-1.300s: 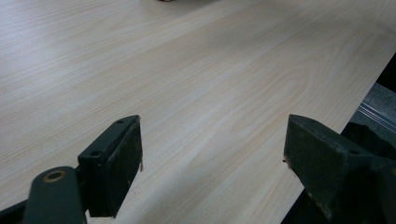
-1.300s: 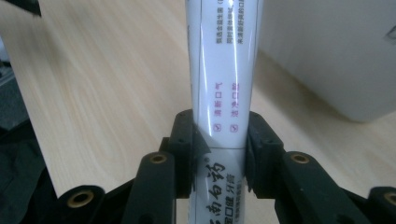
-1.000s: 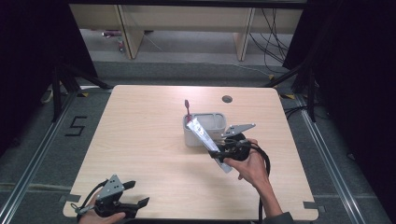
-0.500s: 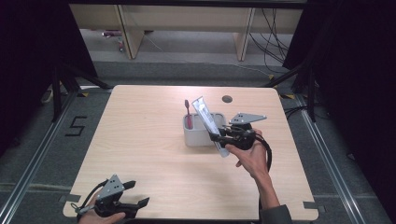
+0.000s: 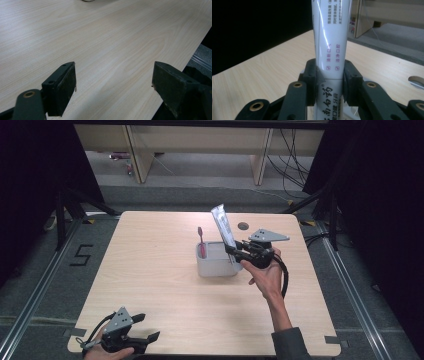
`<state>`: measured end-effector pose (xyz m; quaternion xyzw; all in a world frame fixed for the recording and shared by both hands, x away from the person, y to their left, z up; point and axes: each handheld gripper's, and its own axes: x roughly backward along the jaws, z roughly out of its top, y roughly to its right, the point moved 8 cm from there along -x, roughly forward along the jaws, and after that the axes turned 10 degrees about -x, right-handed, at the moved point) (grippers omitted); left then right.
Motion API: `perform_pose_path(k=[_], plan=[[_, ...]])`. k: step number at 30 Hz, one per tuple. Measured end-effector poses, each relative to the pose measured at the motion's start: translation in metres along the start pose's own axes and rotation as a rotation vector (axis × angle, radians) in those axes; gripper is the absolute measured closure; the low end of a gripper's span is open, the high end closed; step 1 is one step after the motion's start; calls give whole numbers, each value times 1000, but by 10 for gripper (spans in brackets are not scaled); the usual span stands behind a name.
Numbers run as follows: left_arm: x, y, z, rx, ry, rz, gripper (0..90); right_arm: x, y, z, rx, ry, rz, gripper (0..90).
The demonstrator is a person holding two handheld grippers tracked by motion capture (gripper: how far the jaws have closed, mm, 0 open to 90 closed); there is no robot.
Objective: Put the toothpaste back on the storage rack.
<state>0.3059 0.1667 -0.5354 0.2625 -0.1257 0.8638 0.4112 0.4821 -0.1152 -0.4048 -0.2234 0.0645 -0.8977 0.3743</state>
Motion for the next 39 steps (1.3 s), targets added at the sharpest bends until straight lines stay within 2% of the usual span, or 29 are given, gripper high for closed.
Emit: perform_pose_path(k=[3, 5, 6, 10, 11, 13, 14, 17, 18, 21, 22, 24, 27, 31, 32, 33, 39], plan=[[0, 1, 0, 1, -1, -2, 191, -4, 3, 7, 12, 31, -4, 692], [0, 0, 0, -1, 0, -2, 191, -8, 4, 10, -4, 39, -22, 692], [0, 0, 0, 1, 0, -3, 191, -10, 5, 11, 8, 39, -11, 692], [0, 0, 0, -2, 0, -2, 191, -17, 7, 11, -26, 30, -24, 692], [0, 0, 0, 0, 2, 0, 191, -20, 9, 13, -8, 42, -22, 692], [0, 0, 0, -1, -2, -5, 191, -23, 10, 14, -20, 32, -29, 692], [0, 0, 0, -1, -1, -5, 191, -24, 12, 16, -4, 31, -39, 692], [0, 0, -1, 1, -6, 1, 191, -29, 14, 19, -1, 30, -44, 692], [0, 0, 0, 1, -1, -5, 191, -31, 16, 21, 17, 36, -56, 692], [0, 0, 0, 2, 4, -7, 191, -35, 15, 22, -1, 33, -53, 692], [-1, 0, 0, 4, 3, -9, 191, -36, 15, 22, -18, 36, -62, 692], [0, 0, -1, 2, -5, -3, 191, -40, 16, 22, -6, 32, -59, 692], [0, 1, 0, 2, -2, -14, 191, -45, 18, 21, -11, 37, -66, 692], [0, 0, 0, 3, -3, -6, 191, -50, 20, 19, -10, 30, -67, 691], [0, 0, -1, 3, -6, -2, 191, -53, 23, 19, 6, 38, -78, 692], [0, 1, 0, 3, -1, -8, 191, -54, 22, 18, -20, 29, -74, 692], [0, 0, 0, 0, -1, -9, 191, -61, 27, 16, -30, 39, -92, 692]])
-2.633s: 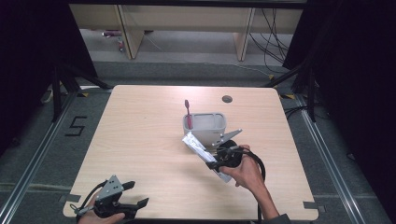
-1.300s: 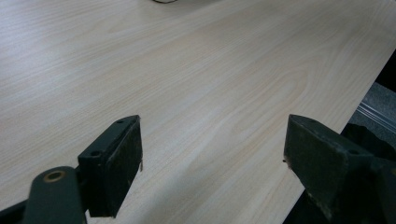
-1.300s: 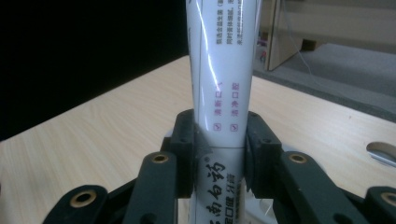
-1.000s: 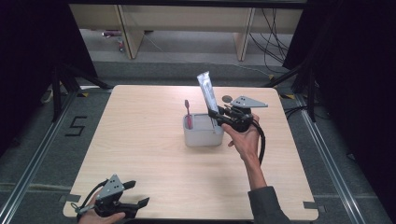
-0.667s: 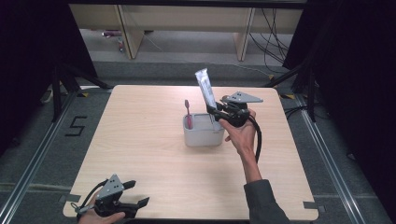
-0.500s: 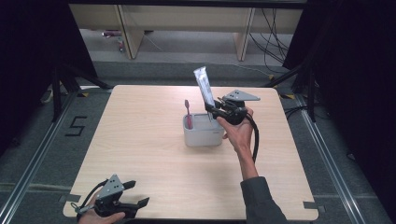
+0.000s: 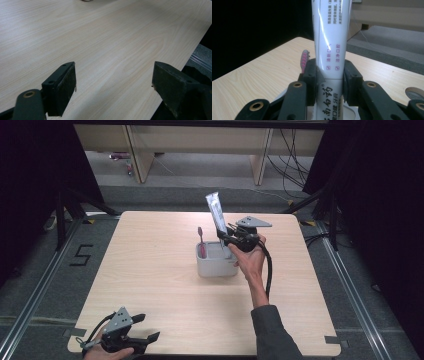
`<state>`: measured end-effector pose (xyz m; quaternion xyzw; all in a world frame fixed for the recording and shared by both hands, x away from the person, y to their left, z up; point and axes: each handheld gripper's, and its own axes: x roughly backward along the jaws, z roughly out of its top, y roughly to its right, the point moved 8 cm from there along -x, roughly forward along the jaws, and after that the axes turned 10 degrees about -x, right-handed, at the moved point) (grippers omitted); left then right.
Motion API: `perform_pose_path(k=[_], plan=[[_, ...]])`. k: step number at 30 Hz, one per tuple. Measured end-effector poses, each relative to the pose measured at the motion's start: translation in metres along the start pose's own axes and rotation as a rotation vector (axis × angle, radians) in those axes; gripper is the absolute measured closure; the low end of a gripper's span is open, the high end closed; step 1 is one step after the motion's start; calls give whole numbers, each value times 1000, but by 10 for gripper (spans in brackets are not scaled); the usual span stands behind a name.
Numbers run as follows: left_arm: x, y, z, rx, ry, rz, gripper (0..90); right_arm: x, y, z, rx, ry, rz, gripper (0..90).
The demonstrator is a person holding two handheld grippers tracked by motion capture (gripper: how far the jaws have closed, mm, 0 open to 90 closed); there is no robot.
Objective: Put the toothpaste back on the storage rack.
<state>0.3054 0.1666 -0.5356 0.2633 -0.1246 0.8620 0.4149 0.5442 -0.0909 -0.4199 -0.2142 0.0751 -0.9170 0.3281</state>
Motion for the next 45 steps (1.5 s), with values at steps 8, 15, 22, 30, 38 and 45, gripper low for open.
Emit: perform_pose_path(k=[8, 15, 22, 30, 38, 45], plan=[[0, 0, -1, 2, -5, 1, 191, -9, 1, -6, -17, -13, 1, 691], [0, 1, 0, 8, 10, -3, 191, -17, 0, -10, -11, -11, 14, 691], [1, 1, 0, 3, 2, 6, 191, -20, 2, -21, -10, -19, 10, 691], [0, 1, -1, 1, -3, -2, 191, -22, 4, -33, 7, -23, 25, 690], [0, 1, -1, 3, 5, -7, 191, -24, 4, -39, -3, -31, 12, 686], [0, 1, -1, -4, -8, -4, 191, -24, 4, -41, 30, -43, 9, 681]])
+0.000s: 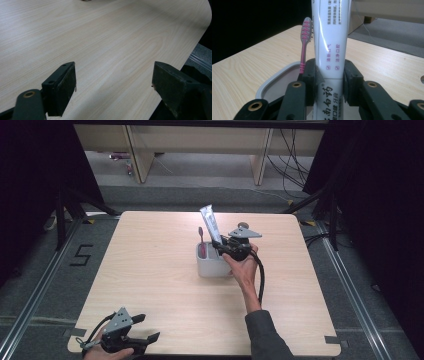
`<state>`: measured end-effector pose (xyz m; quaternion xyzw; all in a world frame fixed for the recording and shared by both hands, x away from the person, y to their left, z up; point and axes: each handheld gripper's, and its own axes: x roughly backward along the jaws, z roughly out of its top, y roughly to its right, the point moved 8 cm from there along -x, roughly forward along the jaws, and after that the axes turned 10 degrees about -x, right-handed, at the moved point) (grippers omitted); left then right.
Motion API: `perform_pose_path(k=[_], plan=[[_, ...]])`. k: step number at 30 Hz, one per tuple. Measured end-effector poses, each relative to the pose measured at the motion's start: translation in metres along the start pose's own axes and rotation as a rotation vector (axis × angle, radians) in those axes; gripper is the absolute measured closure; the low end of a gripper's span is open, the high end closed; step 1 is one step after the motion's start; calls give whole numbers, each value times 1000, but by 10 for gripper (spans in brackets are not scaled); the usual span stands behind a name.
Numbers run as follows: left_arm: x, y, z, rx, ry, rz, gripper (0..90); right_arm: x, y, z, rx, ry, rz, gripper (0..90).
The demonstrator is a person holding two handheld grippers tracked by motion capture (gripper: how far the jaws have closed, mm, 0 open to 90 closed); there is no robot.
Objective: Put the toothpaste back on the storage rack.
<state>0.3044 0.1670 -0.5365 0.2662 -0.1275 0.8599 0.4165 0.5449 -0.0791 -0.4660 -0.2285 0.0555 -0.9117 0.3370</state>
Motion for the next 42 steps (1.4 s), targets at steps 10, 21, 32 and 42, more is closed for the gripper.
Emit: perform_pose_path(k=[10, 21, 32, 42], plan=[[0, 0, 0, 2, -2, 2, 191, -4, 1, -5, -3, -6, -12, 671], [0, 1, 0, -1, 6, -4, 191, 0, -3, 1, -26, 7, 10, 643], [-1, 2, 0, 1, 8, -4, 191, 19, -6, 12, -7, 41, 18, 607], [-2, 2, 0, 5, 5, -8, 191, 42, 0, 14, -19, 34, -11, 558]])
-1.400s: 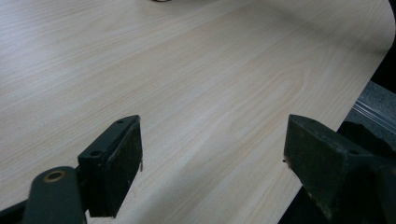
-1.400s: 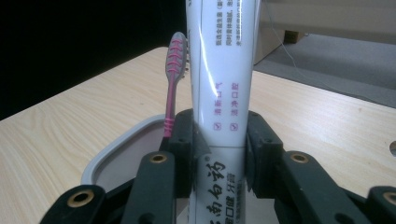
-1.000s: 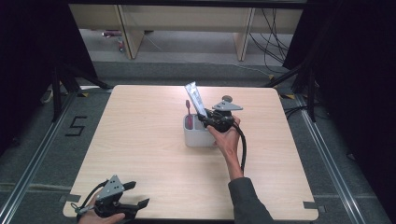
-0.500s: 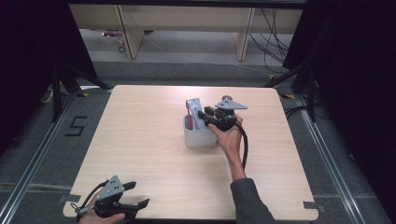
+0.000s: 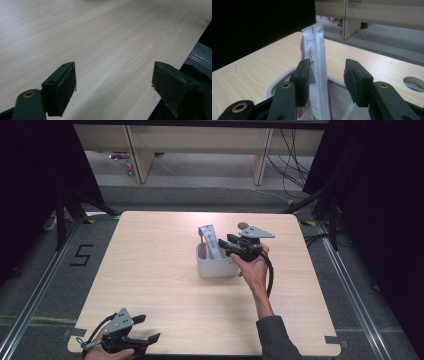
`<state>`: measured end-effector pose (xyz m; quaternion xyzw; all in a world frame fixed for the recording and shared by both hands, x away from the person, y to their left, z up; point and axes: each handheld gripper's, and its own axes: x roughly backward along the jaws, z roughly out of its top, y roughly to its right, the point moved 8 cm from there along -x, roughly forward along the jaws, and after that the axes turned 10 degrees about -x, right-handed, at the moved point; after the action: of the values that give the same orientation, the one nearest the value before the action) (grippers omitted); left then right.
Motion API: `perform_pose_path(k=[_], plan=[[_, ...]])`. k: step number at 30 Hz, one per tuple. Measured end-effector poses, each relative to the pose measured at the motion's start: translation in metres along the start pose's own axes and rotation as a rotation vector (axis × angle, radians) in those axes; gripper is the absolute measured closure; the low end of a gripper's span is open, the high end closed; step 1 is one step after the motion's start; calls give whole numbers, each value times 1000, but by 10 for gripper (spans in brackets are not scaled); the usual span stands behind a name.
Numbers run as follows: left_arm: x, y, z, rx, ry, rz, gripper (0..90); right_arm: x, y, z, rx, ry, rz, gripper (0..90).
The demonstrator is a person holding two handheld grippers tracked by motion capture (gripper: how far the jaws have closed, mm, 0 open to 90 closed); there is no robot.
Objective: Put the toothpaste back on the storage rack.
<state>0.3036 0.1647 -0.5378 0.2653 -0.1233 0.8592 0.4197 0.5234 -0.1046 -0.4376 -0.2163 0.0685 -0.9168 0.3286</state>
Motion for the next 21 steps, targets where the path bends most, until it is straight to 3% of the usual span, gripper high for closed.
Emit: perform_pose_path(k=[11, 18, 21], plan=[[-1, -1, 0, -3, -4, 10, 191, 30, 4, -8, -23, -13, -24, 454], [0, -3, 0, 4, -14, 20, 191, 45, 4, -15, -22, -14, -17, 447], [-2, -4, -1, 12, -12, 17, 191, 54, 2, -21, -48, -22, -13, 438]])
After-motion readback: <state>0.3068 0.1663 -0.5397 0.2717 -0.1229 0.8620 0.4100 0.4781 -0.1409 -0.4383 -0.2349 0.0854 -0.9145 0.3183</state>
